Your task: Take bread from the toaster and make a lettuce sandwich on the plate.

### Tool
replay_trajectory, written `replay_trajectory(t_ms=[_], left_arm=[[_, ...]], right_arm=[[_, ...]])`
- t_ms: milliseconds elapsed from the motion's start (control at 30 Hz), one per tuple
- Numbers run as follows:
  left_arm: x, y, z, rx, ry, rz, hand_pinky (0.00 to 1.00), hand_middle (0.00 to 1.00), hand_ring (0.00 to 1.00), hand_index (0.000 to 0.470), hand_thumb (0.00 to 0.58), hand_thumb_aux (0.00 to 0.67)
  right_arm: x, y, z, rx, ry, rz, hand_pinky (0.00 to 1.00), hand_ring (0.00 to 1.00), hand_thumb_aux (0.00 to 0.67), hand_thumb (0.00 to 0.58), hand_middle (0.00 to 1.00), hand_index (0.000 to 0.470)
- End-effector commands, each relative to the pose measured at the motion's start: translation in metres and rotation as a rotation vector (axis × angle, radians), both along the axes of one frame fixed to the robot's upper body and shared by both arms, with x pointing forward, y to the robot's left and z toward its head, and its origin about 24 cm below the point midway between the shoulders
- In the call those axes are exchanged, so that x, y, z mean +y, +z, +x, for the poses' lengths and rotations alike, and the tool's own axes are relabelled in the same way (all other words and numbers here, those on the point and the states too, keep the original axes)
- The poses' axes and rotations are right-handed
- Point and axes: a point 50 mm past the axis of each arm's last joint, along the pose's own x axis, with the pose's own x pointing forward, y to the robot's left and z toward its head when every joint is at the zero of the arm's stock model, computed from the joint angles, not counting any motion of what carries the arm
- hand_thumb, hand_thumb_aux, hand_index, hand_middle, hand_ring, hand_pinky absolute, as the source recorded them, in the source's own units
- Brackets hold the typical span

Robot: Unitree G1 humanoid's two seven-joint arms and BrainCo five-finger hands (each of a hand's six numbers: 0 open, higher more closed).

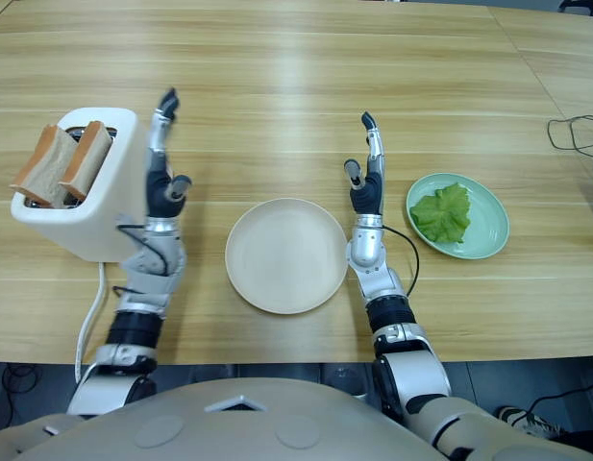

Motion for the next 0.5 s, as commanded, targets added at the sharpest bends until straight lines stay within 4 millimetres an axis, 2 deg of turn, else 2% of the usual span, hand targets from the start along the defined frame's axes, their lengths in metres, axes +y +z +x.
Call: replay_trajectory(t_ms=[33, 133, 267, 367, 500], left_arm=[[0.051, 0.033, -0.028, -0.137, 0.279, 0.138, 0.0, 0.0, 0.0, 0.0, 0.0, 0.0], [0.095, 0.043, -0.045, -0.131, 0.52, 0.18, 0.0, 0.0, 0.0, 0.0, 0.0, 0.0], [0.158, 0.03, -0.062, 0.04, 0.85, 0.243, 0.0, 0.0, 0.0, 0.0, 0.0, 0.0], [0.182, 0.019, -0.072, 0.152, 0.975, 0.316, 0.0, 0.0, 0.0, 0.0, 0.0, 0.0], [0.197, 0.004, -0.08, 0.268, 1.049, 0.349, 0.0, 0.0, 0.0, 0.0, 0.0, 0.0]], right_arm=[[-0.001, 0.0, 0.001, 0.003, 0.012, -0.023, 0.0, 0.0, 0.0, 0.0, 0.0, 0.0], [-0.002, 0.0, 0.001, 0.004, 0.011, -0.036, 0.0, 0.0, 0.0, 0.0, 0.0, 0.0], [-0.002, 0.001, 0.003, 0.004, 0.015, -0.048, 0.0, 0.0, 0.0, 0.0, 0.0, 0.0], [-0.001, 0.002, 0.005, -0.001, 0.023, -0.067, 0.0, 0.0, 0.0, 0.0, 0.0, 0.0], [-0.004, 0.006, 0.008, -0.01, 0.021, -0.087, 0.0, 0.0, 0.0, 0.0, 0.0, 0.0]])
